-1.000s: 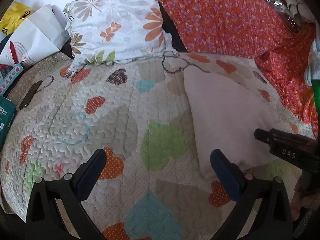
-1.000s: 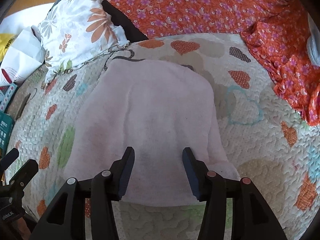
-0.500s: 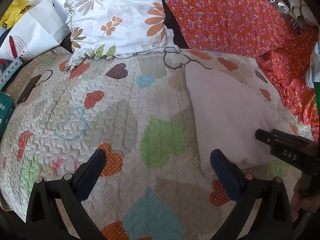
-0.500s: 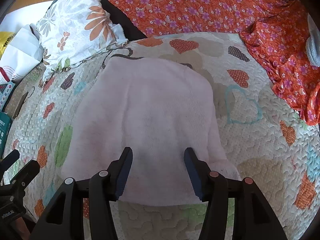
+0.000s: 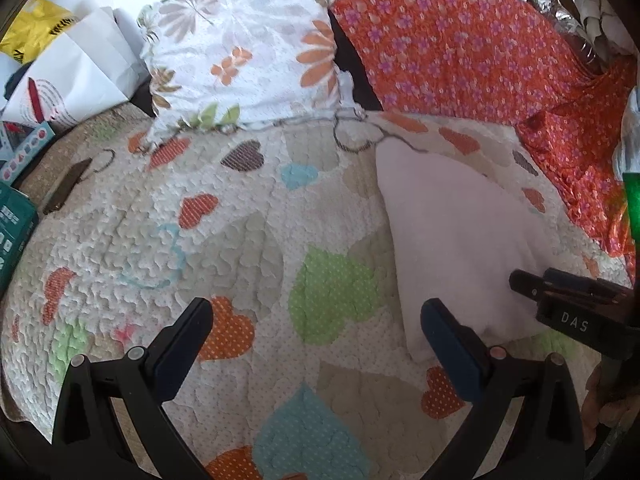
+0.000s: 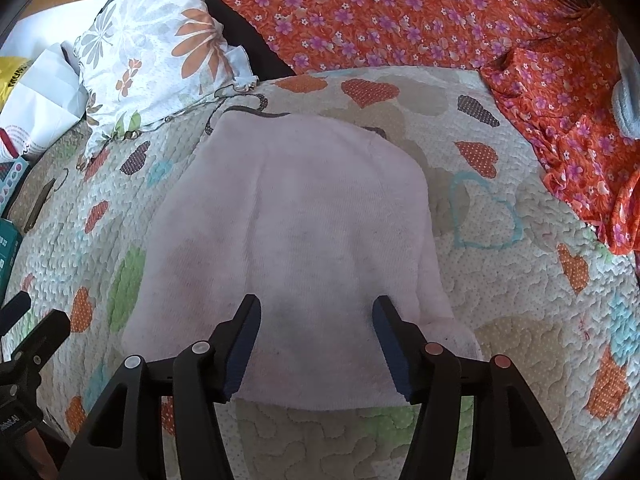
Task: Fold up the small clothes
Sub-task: 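Pull the right gripper back from the folded pink sweater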
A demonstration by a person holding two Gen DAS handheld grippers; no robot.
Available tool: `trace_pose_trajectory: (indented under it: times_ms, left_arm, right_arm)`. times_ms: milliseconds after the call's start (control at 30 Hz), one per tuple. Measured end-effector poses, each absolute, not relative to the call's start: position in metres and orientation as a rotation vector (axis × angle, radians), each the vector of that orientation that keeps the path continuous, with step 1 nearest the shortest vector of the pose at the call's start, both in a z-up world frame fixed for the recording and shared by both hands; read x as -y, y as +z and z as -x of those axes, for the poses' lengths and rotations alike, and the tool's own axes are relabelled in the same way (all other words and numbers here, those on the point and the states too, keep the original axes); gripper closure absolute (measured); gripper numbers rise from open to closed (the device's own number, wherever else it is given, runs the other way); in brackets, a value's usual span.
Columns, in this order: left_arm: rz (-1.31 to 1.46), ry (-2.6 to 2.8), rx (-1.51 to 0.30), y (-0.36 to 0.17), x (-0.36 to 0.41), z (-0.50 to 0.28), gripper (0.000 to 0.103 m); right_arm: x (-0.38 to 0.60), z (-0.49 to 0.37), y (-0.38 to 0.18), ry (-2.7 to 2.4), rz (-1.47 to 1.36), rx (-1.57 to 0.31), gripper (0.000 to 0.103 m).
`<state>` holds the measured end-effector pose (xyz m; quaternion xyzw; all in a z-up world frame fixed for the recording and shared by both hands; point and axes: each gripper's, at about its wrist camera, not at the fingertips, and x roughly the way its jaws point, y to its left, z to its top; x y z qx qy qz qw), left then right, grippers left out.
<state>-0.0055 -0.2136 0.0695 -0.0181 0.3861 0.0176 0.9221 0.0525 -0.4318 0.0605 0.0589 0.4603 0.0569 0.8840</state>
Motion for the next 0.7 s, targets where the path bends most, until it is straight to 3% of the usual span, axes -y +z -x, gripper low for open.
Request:
trace_pose_trajectory:
  times_ms: [333,467,567,700]
  left_arm:
    - [0.072,0.133,-0.52,0.113,0.201,0.038,0.0]
    - [0.096,0.12,-0.526,0.12,0.195,0.037,0.0]
    - [0.096,0.105,-0.557,0.118,0.195,0.034,0.0]
    - [0.079,0.082,-0.626,0.106,0.201,0.028,0.0]
  right_arm:
    - [0.431,-0.047,0.066,0.11,-0.117,-0.935,0.04]
    - [0.436,-0.036,0.075,0.079,-0.097,-0.915,0.039]
    - [0.44,-0.018,0.079,0.003,-0.059,-0.875,0.031]
    - [0.441,-0.016,0.071,-0.007,-0.055,-0.912,0.031]
